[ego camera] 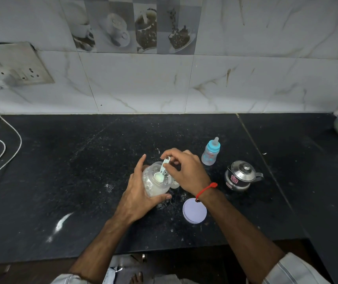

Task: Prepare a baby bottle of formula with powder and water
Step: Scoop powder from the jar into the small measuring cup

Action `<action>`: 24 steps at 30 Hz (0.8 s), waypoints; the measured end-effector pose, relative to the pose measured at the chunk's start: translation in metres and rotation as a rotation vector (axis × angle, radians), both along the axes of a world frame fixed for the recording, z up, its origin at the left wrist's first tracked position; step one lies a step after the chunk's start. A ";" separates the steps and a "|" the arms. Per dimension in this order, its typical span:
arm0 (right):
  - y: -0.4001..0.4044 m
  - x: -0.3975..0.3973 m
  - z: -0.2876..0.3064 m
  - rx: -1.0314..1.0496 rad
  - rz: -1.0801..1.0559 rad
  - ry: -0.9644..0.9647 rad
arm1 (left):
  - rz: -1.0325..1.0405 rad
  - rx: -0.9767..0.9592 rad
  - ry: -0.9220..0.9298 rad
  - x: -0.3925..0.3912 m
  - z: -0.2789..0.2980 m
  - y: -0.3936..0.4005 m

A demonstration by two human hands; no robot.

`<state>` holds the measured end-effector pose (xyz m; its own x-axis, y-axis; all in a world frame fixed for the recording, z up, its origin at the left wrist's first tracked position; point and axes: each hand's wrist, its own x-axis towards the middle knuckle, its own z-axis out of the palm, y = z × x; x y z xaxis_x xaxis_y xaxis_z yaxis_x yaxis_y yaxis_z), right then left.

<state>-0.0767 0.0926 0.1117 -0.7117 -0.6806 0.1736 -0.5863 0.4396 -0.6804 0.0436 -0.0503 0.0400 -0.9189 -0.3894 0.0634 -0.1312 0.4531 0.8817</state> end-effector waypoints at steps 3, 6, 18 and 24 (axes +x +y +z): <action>0.000 -0.001 0.004 0.148 0.079 0.229 | -0.014 -0.017 0.009 -0.001 0.000 0.002; 0.000 -0.002 0.008 0.188 0.126 0.394 | -0.036 -0.043 0.032 -0.001 0.001 0.004; -0.001 0.008 0.008 0.557 0.299 0.464 | -0.095 -0.263 0.025 -0.002 0.010 0.001; -0.001 0.001 0.007 0.406 0.066 -0.227 | -0.079 -0.265 0.026 0.003 0.003 0.002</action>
<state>-0.0757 0.0915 0.1189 -0.6540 -0.7062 -0.2713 -0.4782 0.6638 -0.5751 0.0466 -0.0484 0.0425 -0.9426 -0.2829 0.1775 -0.0650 0.6766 0.7335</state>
